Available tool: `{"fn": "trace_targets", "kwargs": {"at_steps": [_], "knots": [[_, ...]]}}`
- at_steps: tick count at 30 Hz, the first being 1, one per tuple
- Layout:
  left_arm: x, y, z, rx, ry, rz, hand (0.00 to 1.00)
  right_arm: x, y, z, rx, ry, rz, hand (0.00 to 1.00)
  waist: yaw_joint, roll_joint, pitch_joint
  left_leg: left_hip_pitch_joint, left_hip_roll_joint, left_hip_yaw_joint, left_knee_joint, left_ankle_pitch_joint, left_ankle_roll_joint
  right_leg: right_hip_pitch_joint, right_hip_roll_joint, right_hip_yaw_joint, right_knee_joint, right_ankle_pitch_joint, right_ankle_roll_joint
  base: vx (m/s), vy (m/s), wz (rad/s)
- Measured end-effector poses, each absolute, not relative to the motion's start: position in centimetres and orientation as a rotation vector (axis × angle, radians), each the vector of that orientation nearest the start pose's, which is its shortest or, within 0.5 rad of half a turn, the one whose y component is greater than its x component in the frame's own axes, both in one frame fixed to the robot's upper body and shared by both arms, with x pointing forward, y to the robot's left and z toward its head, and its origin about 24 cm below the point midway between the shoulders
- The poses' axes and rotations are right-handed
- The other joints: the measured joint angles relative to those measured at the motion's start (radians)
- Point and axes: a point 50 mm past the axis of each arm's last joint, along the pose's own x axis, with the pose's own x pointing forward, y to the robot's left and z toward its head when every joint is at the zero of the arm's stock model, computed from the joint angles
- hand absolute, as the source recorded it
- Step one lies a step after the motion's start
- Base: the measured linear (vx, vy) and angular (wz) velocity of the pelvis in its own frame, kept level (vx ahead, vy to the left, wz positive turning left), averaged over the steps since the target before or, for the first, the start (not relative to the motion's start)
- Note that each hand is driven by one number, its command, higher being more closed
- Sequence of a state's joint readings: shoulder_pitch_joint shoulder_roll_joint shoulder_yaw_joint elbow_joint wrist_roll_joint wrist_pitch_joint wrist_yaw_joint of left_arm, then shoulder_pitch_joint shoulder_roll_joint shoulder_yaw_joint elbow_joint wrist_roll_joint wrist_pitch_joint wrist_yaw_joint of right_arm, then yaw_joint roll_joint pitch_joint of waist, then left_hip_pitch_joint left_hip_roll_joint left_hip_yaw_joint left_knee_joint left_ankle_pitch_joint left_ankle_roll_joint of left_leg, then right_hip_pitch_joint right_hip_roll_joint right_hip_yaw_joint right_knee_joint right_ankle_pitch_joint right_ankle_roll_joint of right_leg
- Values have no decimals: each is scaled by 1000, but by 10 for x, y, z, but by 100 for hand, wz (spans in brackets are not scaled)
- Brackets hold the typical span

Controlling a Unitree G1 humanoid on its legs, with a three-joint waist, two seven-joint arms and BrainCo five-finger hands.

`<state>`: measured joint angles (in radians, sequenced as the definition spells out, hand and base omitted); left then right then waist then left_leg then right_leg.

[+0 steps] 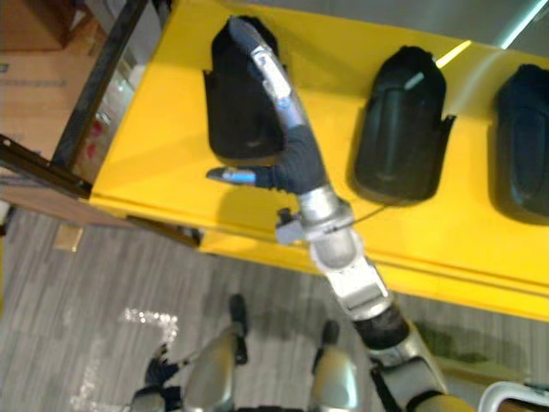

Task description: Walk over and take plastic housings, then place them on the shelf

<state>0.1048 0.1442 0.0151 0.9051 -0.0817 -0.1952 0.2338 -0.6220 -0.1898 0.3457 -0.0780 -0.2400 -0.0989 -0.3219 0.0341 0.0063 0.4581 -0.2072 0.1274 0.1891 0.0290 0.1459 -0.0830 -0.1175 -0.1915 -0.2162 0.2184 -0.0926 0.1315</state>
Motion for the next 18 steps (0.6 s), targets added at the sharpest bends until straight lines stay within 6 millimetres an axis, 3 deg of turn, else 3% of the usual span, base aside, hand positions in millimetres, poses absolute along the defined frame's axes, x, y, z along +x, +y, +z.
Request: {"fn": "trace_targets", "kwargs": {"at_steps": [3,5,12,18], "knots": [[128,216,-134,163,800,330,0,317,-78,210,-385,-758,-60,0,11,7,4,2,-5,-15,-5,3,3,16,0,-13,-13,6,4,45,-3,13],[128,216,-134,164,801,328,0,322,-82,210,-377,-751,-115,0,13,9,5,5,-6,-14,-11,3,3,20,0,-13,-18,8,6,60,1,3],[129,209,-135,149,809,311,0,327,-97,218,-409,-819,-354,0,16,46,23,31,-11,-14,-27,4,2,51,-2,-21,-35,10,7,31,3,1],[130,208,-134,145,805,302,0,330,-107,219,-401,-818,-437,0,16,47,24,33,-12,-15,-30,4,2,55,-2,-24,-39,10,7,0,0,0]]}}
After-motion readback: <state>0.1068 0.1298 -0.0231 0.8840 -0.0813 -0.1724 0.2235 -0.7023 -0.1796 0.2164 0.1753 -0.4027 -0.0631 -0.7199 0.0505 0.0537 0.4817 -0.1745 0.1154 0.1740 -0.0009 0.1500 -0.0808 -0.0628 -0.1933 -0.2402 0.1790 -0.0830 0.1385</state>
